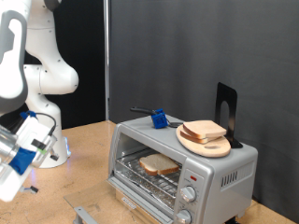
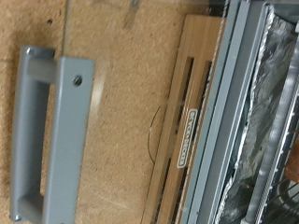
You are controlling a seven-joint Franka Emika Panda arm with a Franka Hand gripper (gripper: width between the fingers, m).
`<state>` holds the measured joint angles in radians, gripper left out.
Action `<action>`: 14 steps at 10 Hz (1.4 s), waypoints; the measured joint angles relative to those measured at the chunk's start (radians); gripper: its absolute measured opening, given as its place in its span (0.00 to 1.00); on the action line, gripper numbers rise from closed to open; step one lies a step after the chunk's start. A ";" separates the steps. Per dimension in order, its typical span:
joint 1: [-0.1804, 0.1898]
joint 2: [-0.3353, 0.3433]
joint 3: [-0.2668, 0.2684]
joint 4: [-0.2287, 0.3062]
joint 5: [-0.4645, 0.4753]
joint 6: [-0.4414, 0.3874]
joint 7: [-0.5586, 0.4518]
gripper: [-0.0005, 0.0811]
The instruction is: Make a piece of toast with the oven
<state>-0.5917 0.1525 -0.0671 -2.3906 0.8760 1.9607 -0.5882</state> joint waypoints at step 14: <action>-0.001 0.097 0.057 -0.098 0.165 0.066 -0.080 0.99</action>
<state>-0.5928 0.2491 -0.0098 -2.4883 1.0414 2.0269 -0.6678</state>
